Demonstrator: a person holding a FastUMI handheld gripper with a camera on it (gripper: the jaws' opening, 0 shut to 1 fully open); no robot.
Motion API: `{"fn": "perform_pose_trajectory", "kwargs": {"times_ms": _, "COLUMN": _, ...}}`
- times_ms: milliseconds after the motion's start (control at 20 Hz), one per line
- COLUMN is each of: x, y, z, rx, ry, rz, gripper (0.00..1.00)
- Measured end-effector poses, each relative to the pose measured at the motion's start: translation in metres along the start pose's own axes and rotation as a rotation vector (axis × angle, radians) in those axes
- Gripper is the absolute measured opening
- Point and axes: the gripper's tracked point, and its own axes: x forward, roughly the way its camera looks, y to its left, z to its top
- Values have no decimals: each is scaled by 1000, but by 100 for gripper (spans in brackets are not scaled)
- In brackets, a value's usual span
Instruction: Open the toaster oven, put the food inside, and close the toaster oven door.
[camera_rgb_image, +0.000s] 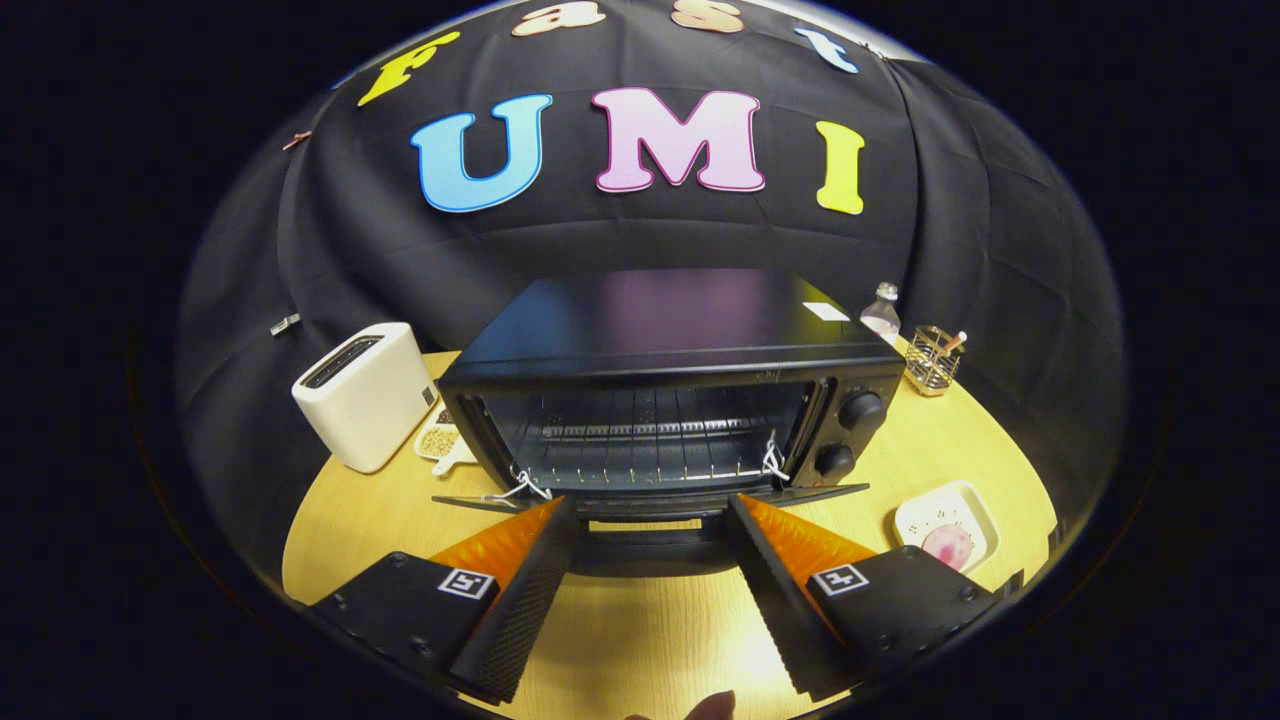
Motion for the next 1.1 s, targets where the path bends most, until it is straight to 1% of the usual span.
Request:
{"fn": "perform_pose_trajectory", "kwargs": {"times_ms": 150, "x": -4, "y": -2, "z": -15, "rx": -30, "ry": 22, "rz": -3, "gripper": 99}}
{"fn": "perform_pose_trajectory", "kwargs": {"times_ms": 250, "x": -6, "y": -3, "z": -26, "rx": -27, "ry": 45, "rz": -4, "gripper": 99}}
{"fn": "perform_pose_trajectory", "kwargs": {"times_ms": 400, "x": -8, "y": -4, "z": -58, "rx": -35, "ry": 128, "rz": -7, "gripper": 99}}
{"fn": "perform_pose_trajectory", "kwargs": {"times_ms": 450, "x": -8, "y": -6, "z": -75, "rx": -34, "ry": 183, "rz": -6, "gripper": 99}}
{"fn": "perform_pose_trajectory", "kwargs": {"times_ms": 550, "x": -5, "y": -13, "z": -98, "rx": -43, "ry": 251, "rz": -16, "gripper": 99}}
{"fn": "perform_pose_trajectory", "kwargs": {"times_ms": 700, "x": -8, "y": -21, "z": -116, "rx": -55, "ry": 301, "rz": -2, "gripper": 99}}
{"fn": "perform_pose_trajectory", "kwargs": {"times_ms": 800, "x": -11, "y": -23, "z": -114, "rx": -45, "ry": 305, "rz": 32, "gripper": 99}}
{"fn": "perform_pose_trajectory", "kwargs": {"times_ms": 900, "x": -22, "y": -27, "z": -102, "rx": -29, "ry": 287, "rz": 72, "gripper": 99}}
{"fn": "perform_pose_trajectory", "kwargs": {"times_ms": 1100, "x": -44, "y": -69, "z": -67, "rx": 3, "ry": 251, "rz": 123, "gripper": 99}}
